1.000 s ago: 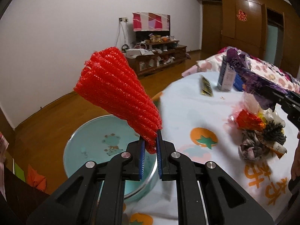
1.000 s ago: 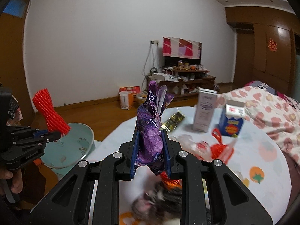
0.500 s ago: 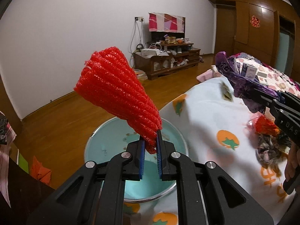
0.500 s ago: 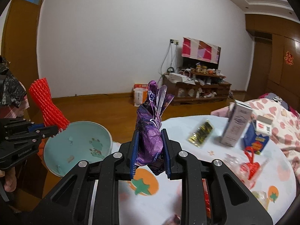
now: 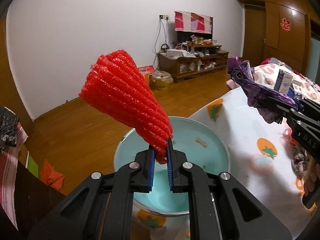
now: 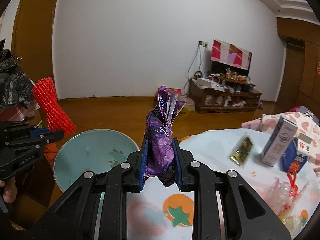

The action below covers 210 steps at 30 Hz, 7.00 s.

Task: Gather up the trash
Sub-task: 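Carry both items over the blue bin and open both tools to drop them, then grasp the yellow sponge with the right tool, then grasp the black rope with the left tool, then carry the rope and sponge over the blue bin and open both tools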

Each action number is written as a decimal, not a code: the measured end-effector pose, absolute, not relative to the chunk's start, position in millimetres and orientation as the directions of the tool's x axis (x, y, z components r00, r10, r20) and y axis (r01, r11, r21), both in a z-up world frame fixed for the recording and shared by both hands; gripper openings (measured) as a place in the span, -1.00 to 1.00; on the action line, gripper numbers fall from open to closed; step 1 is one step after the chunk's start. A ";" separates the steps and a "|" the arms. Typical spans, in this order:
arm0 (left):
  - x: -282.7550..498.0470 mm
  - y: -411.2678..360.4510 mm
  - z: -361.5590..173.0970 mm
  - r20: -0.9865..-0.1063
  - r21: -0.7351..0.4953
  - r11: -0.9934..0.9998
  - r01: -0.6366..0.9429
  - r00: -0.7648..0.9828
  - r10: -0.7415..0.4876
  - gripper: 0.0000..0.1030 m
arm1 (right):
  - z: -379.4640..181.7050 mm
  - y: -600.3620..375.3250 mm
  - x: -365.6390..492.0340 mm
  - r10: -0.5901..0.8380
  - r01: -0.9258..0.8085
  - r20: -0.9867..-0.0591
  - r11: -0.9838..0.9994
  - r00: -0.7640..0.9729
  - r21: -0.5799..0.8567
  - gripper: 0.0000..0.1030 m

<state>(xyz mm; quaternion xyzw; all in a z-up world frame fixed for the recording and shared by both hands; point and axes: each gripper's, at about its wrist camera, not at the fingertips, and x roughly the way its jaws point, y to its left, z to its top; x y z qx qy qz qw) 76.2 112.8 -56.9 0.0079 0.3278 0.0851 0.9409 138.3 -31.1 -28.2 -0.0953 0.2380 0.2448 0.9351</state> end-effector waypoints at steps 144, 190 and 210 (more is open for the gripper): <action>64.7 -70.1 -3.9 -0.523 -0.072 0.937 0.343 0.787 -0.328 -0.94 | -24.3 -281.1 10.8 -0.014 -0.021 -0.576 0.998 0.818 -0.055 -0.66; 66.5 84.8 -33.9 -0.555 0.012 0.998 -0.057 0.830 0.054 -0.94 | -5.5 -79.2 111.8 0.317 -0.413 -0.526 0.908 0.789 -0.072 -0.65; 67.2 122.0 -47.2 -0.572 0.031 0.986 -0.163 0.806 0.151 -0.94 | -20.5 -26.5 129.9 0.390 -0.506 -0.547 0.860 0.741 -0.072 -0.65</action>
